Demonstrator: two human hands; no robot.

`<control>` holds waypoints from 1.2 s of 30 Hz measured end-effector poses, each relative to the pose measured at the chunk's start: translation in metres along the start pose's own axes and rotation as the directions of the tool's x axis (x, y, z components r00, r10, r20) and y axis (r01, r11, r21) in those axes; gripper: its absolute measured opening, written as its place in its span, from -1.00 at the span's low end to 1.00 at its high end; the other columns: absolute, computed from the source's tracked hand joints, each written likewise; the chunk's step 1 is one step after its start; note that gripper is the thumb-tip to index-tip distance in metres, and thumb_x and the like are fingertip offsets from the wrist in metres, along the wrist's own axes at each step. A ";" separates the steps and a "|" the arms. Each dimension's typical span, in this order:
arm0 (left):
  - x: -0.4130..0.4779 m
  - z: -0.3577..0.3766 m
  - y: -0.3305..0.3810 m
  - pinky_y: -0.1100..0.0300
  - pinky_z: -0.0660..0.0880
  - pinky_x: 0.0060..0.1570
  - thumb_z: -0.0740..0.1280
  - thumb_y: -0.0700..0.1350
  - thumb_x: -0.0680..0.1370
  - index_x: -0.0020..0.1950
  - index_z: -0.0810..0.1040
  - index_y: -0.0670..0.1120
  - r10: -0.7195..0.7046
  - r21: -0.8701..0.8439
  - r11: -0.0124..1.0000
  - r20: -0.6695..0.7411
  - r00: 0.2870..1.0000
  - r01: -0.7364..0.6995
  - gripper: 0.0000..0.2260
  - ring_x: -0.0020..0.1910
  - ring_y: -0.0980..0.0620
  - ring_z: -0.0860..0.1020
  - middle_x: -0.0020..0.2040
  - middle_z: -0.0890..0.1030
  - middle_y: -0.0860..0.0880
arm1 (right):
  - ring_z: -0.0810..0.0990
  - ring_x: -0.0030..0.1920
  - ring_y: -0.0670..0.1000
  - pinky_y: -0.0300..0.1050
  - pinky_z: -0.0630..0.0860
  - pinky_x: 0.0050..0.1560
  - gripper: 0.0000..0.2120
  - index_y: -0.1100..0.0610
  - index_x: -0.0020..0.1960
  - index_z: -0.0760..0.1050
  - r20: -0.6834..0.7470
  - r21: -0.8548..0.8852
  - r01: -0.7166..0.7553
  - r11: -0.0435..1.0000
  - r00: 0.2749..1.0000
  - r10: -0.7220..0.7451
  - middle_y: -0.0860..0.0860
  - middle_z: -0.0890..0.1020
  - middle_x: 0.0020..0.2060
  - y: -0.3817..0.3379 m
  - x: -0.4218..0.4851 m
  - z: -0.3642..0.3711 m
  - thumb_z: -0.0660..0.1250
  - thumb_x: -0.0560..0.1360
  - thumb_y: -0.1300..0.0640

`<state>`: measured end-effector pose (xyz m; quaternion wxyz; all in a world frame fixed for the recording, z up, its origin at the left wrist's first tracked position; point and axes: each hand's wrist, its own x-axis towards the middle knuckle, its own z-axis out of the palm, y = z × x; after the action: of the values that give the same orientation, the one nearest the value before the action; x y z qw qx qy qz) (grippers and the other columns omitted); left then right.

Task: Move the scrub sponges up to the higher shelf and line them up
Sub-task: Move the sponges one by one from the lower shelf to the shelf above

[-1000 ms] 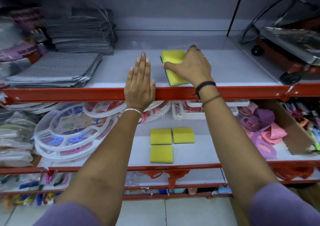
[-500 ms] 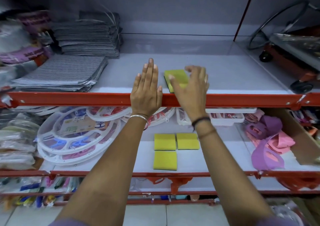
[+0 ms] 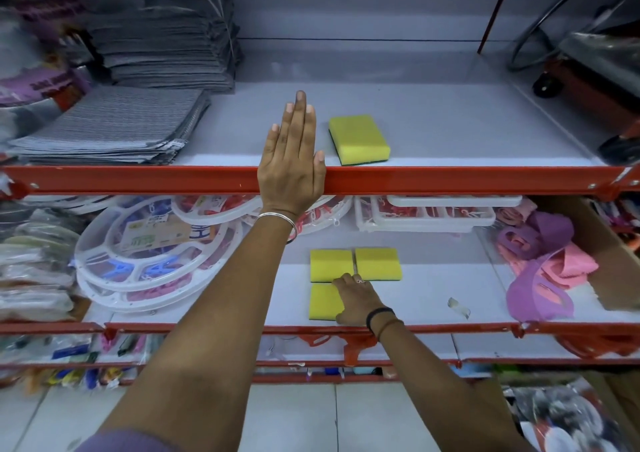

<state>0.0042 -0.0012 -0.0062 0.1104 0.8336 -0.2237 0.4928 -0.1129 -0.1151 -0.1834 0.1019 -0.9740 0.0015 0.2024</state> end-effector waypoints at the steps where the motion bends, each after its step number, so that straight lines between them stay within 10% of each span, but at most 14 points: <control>1: 0.001 0.000 0.000 0.14 0.05 0.47 0.01 -0.06 0.56 0.46 0.21 -0.22 0.000 0.002 1.000 -0.002 1.000 0.000 -0.51 0.45 -0.06 0.26 0.44 0.34 -0.18 | 0.34 0.31 0.20 0.06 0.37 0.26 -0.35 0.19 0.36 0.29 0.009 -0.022 -0.002 1.000 1.000 0.002 0.14 0.39 0.26 0.000 0.002 0.000 0.41 0.34 0.07; 8: 0.000 0.000 0.000 0.14 0.03 0.48 0.01 -0.06 0.57 0.46 0.22 -0.22 -0.008 0.006 1.000 0.007 1.000 0.008 -0.51 0.46 -0.05 0.25 0.45 0.33 -0.18 | 0.26 0.43 0.20 0.03 0.37 0.34 -0.25 0.19 0.39 0.26 -0.058 0.136 -0.060 0.989 0.996 0.069 0.15 0.32 0.39 -0.003 -0.032 -0.061 0.45 0.33 -0.11; 14: -0.001 0.000 0.000 0.15 0.03 0.48 0.03 -0.06 0.57 0.47 0.21 -0.22 -0.022 -0.001 1.000 0.033 0.999 0.022 -0.51 0.47 -0.05 0.23 0.46 0.31 -0.18 | 0.44 0.16 0.07 -0.06 0.44 0.09 -0.35 0.08 0.21 0.41 -0.337 0.227 0.076 0.971 0.942 0.005 0.01 0.48 0.11 0.000 -0.112 -0.182 0.50 0.21 -0.13; 21: 0.001 -0.004 0.002 0.13 0.05 0.47 0.02 -0.07 0.57 0.47 0.20 -0.21 -0.043 -0.024 0.999 0.065 0.997 0.045 -0.51 0.47 -0.05 0.23 0.47 0.29 -0.18 | 0.46 0.04 0.13 -0.04 0.39 -0.01 -0.44 0.21 0.10 0.44 -0.714 0.281 0.064 0.958 0.681 0.164 0.11 0.49 0.02 0.023 -0.127 -0.264 0.48 0.25 -0.09; 31: 0.002 -0.004 0.002 0.15 0.01 0.48 0.03 -0.07 0.56 0.47 0.20 -0.22 -0.037 -0.020 0.999 0.063 0.997 0.038 -0.51 0.46 -0.06 0.25 0.46 0.30 -0.18 | 0.37 0.34 0.24 0.07 0.38 0.30 -0.17 0.29 0.31 0.34 -0.535 0.503 -0.263 0.823 0.653 0.535 0.25 0.43 0.30 0.038 -0.049 -0.266 0.38 0.31 -0.31; 36: 0.001 0.000 0.001 0.15 0.03 0.47 0.02 -0.07 0.56 0.47 0.19 -0.21 -0.026 -0.009 1.000 0.020 0.999 0.026 -0.51 0.46 -0.06 0.26 0.46 0.31 -0.18 | 0.44 0.17 0.20 0.04 0.40 0.16 -0.38 0.26 0.18 0.44 -0.824 0.435 -0.056 0.899 0.379 0.422 0.20 0.49 0.13 0.034 -0.066 -0.235 0.36 0.39 -0.23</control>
<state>0.0037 -0.0023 -0.0055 0.1188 0.8407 -0.2161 0.4821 -0.0827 -0.1979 0.0467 0.2181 -0.8828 0.2335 -0.3443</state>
